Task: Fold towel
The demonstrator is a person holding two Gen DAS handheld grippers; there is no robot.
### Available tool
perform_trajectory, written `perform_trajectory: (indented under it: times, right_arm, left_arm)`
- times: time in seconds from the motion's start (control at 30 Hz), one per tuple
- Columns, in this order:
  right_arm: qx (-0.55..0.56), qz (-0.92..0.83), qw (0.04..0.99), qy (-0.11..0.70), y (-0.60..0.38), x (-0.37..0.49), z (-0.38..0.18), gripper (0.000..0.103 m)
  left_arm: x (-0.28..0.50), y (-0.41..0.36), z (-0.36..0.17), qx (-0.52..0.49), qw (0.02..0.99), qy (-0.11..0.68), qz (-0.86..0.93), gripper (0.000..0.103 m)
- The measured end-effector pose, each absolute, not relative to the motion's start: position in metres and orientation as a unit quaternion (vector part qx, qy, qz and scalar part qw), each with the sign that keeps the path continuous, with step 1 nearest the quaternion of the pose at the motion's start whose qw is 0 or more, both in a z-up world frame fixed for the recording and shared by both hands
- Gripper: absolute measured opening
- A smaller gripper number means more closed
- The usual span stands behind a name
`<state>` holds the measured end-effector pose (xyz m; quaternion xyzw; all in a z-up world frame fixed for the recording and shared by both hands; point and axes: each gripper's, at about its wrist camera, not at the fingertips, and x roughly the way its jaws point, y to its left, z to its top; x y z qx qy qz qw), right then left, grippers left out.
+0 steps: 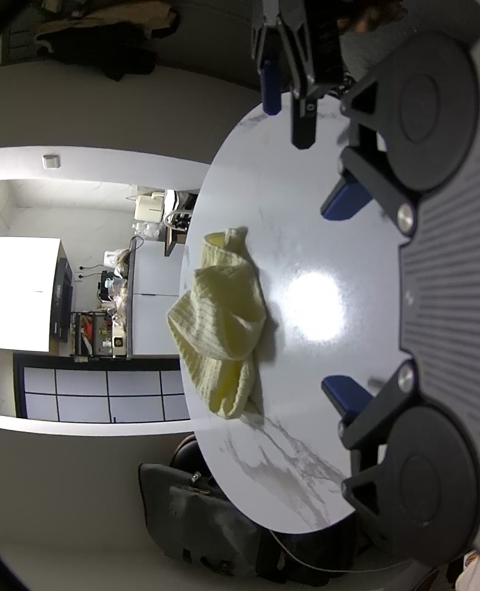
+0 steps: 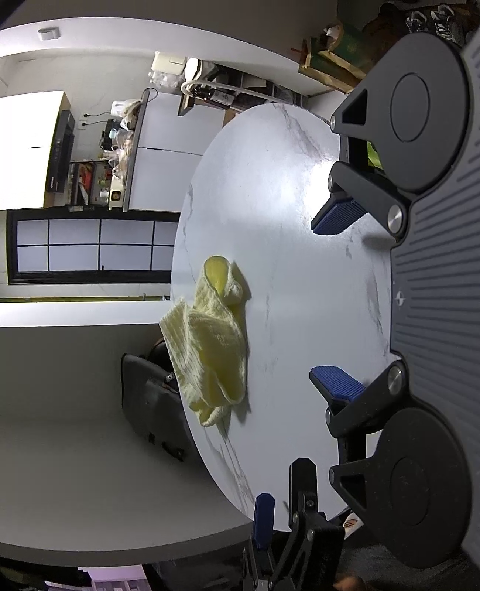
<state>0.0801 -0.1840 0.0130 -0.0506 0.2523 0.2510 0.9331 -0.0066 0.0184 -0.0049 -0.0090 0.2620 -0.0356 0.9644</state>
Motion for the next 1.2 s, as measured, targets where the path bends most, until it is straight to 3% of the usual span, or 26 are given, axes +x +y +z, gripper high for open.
perform_trajectory:
  times: [1.2]
  right_arm:
    - [-0.061, 0.275, 0.924, 0.260, -0.181, 0.091, 0.024, 0.082]
  left_arm:
    - [-0.013, 0.031, 0.005, -0.039, 0.968, 0.247, -0.027, 0.092]
